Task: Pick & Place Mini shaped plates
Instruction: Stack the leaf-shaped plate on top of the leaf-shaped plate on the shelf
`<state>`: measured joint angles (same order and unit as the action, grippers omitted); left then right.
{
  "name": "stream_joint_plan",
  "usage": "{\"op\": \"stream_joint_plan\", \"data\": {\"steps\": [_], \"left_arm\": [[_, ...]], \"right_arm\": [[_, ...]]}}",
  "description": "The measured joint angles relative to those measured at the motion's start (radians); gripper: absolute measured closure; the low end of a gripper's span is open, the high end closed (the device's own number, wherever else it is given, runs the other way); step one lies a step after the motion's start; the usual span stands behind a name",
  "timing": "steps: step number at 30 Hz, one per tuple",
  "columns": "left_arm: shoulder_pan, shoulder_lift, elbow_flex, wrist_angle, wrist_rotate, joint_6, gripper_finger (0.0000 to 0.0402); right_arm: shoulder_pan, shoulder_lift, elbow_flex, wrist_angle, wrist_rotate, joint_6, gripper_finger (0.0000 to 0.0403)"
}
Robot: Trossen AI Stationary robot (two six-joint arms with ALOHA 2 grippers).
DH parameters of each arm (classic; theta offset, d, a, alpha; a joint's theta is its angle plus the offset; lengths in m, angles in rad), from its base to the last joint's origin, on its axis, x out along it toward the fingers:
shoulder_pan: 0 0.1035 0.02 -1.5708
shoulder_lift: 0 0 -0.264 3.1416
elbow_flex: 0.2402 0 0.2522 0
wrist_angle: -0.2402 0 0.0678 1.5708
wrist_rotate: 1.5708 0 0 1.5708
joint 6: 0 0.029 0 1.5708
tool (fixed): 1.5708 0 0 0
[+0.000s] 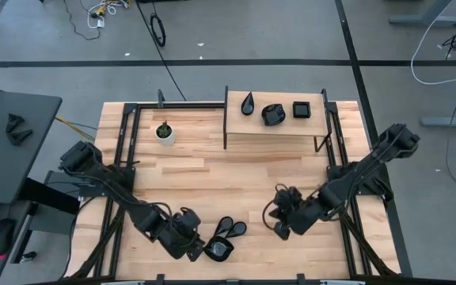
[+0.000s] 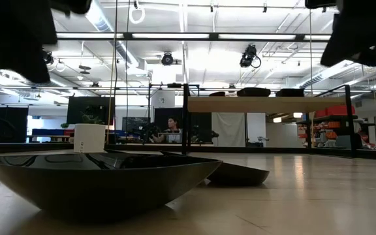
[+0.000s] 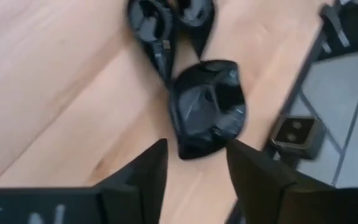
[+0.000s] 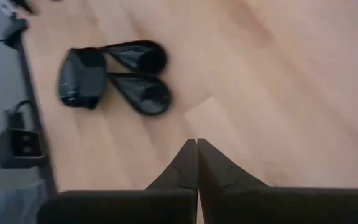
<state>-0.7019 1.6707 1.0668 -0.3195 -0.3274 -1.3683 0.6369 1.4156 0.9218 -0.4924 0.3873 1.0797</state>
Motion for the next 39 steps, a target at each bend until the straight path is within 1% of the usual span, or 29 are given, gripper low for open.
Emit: {"op": "stream_joint_plan", "data": {"steps": [2,4,8,11,16,22,26,31,36,39], "left_arm": [[0.007,0.0,-0.044,0.057,-0.003,-0.02,0.0216],[0.013,0.0,-0.082,0.113,-0.009,-0.026,0.0207],[0.025,0.0,-0.13,0.185,-0.01,-0.033,0.021],[0.031,0.02,-0.137,0.201,-0.006,-0.025,0.022],[0.031,0.083,-0.137,0.264,0.044,-0.012,0.0226],[0.031,0.161,-0.137,0.401,0.055,-0.028,0.0227],[0.031,0.203,-0.134,0.428,0.049,-0.035,0.0232],[0.031,0.246,-0.088,0.424,0.023,-0.031,0.0263],[0.034,0.249,-0.062,0.43,0.006,0.001,0.0316],[0.037,0.248,-0.047,0.426,0.025,0.001,0.0351]], "right_arm": [[0.016,0.021,0.0,0.048,-0.003,0.017,0.0403],[0.027,0.031,0.0,0.09,-0.003,0.019,0.0403],[0.031,0.037,0.0,0.132,0.008,0.013,0.0403],[0.031,0.037,0.0,0.135,0.039,0.012,0.0403],[0.03,0.037,0.0,0.14,0.073,0.012,0.0403],[0.028,0.037,0.0,0.146,0.079,0.008,0.0398],[0.028,0.037,0.0,0.152,0.094,0.008,0.0396],[0.028,0.037,0.0,0.157,0.095,0.008,0.0399],[0.028,0.037,0.0,0.156,0.095,0.004,0.0396],[0.028,0.036,0.0,0.151,0.095,0.003,0.0395]]}}
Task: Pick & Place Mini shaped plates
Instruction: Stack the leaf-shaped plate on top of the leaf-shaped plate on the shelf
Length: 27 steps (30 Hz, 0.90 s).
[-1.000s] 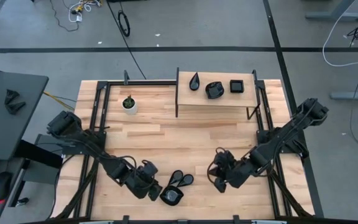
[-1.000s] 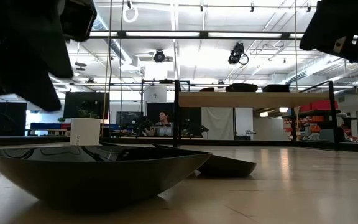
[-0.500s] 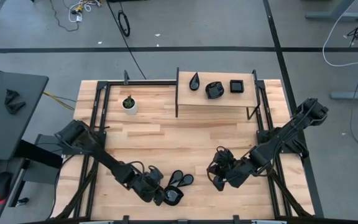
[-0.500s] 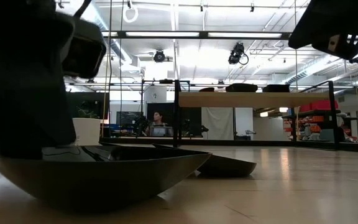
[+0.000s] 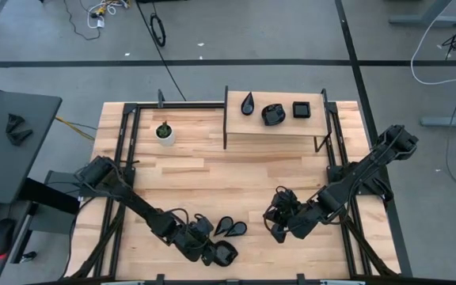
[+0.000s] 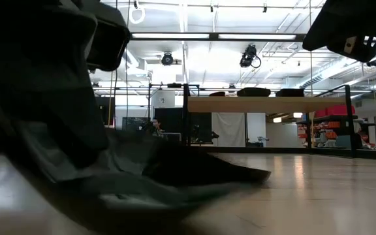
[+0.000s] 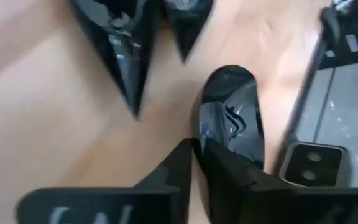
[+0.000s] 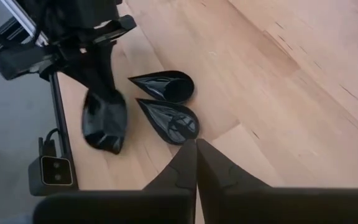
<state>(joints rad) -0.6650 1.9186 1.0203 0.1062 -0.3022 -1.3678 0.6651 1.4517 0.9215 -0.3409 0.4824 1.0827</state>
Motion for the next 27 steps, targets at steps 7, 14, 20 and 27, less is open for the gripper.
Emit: {"op": "stream_joint_plan", "data": {"steps": [7,14,20,27], "left_arm": [[0.002,-0.009,0.029,-0.001,0.067,-0.006,0.0393],[0.044,-0.09,0.039,-0.008,0.074,-0.012,0.0396],[0.132,-0.194,0.05,-0.006,-0.063,0.026,0.0394],[0.249,-0.211,0.146,-0.008,-0.226,0.104,0.0395]], "right_arm": [[0.0,-0.001,0.0,0.0,-0.001,-0.018,0.0397],[0.002,-0.098,-0.001,0.003,-0.002,-0.097,0.0395],[0.002,-0.289,-0.001,0.005,0.119,-0.173,0.0395],[-0.021,-0.392,-0.001,-0.044,0.145,-0.134,0.0359]]}}
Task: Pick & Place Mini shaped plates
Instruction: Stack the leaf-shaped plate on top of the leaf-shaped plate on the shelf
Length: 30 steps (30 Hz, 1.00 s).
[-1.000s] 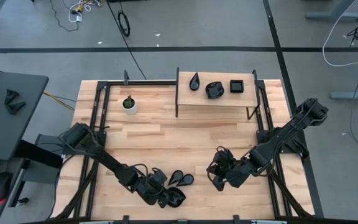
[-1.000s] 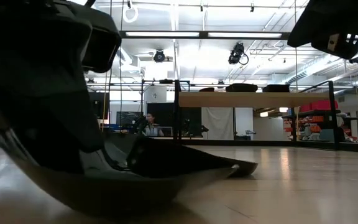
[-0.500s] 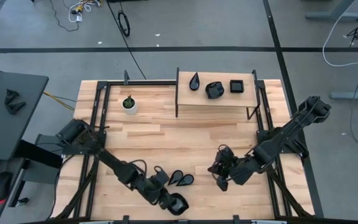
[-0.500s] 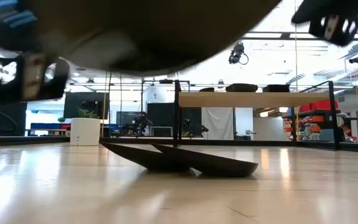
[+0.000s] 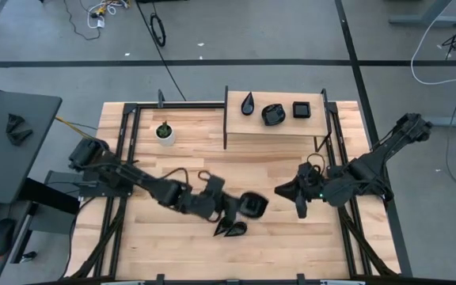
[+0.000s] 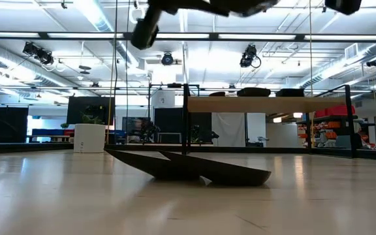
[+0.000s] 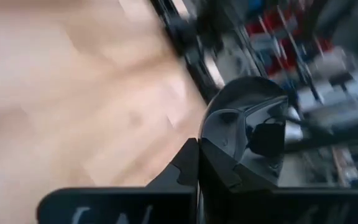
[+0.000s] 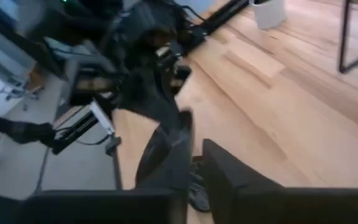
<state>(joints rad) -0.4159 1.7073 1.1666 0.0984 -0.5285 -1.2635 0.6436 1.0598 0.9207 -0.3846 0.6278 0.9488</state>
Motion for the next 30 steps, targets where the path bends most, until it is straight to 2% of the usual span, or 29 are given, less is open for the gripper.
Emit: {"op": "stream_joint_plan", "data": {"steps": [6,10,14,20,30], "left_arm": [[0.083,0.0,0.046,-0.099,-0.075,0.037,0.0398],[0.117,0.0,0.046,-0.158,-0.105,0.011,0.0395],[0.129,0.0,0.046,-0.178,-0.15,0.012,0.0396],[0.134,0.0,0.046,-0.179,-0.158,0.013,0.0395],[0.131,0.0,0.046,-0.178,-0.159,0.018,0.0396]], "right_arm": [[-0.009,0.037,0.0,-0.111,-0.023,0.108,0.0267],[-0.01,0.1,0.0,-0.108,-0.02,0.18,0.0213],[-0.013,0.181,0.0,-0.095,0.08,0.331,0.019],[-0.028,0.26,0.0,0.0,0.258,0.416,0.0207],[-0.102,0.274,0.0,0.033,0.277,0.384,0.0284]]}}
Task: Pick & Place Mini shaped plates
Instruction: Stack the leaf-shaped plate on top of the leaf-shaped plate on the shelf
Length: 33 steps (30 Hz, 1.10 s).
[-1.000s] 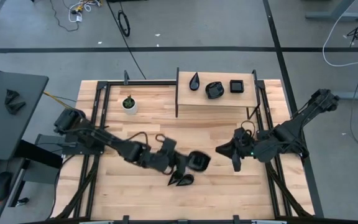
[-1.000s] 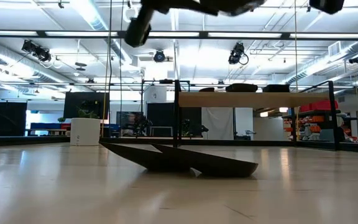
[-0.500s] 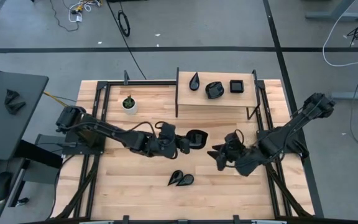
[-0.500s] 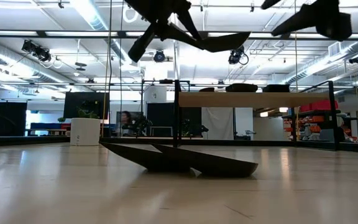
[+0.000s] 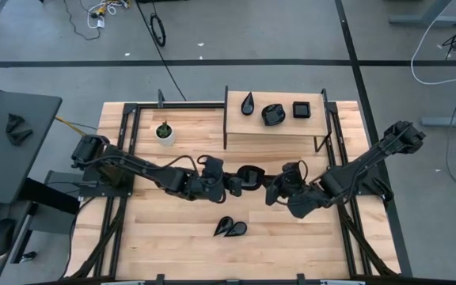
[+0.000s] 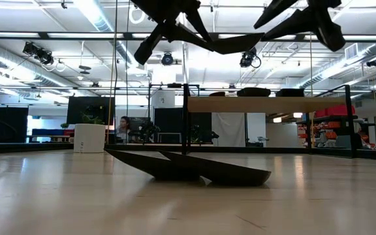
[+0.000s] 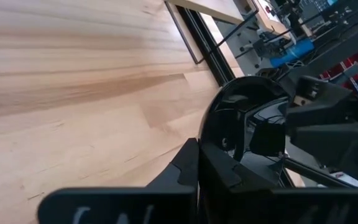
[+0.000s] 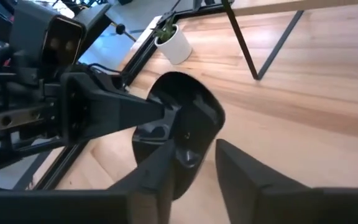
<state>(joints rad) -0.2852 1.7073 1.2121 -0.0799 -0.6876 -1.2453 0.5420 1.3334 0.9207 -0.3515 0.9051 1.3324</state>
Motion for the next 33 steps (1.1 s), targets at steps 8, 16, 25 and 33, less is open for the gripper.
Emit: {"op": "stream_joint_plan", "data": {"steps": [8,16,25,33], "left_arm": [[0.0,0.0,0.0,0.003,0.0,0.0,0.038],[0.0,0.0,0.0,0.007,0.015,0.017,0.0372],[0.0,0.0,0.0,0.014,0.056,0.038,0.0283],[0.022,-0.019,-0.001,0.01,0.192,0.182,0.0214]], "right_arm": [[-0.023,0.0,0.0,-0.003,-0.031,-0.033,0.0388],[-0.042,0.0,0.0,-0.021,-0.066,-0.058,0.0399],[-0.044,0.0,0.0,-0.091,-0.122,-0.039,0.0401],[-0.041,-0.008,0.001,-0.321,-0.285,0.031,0.0402]]}}
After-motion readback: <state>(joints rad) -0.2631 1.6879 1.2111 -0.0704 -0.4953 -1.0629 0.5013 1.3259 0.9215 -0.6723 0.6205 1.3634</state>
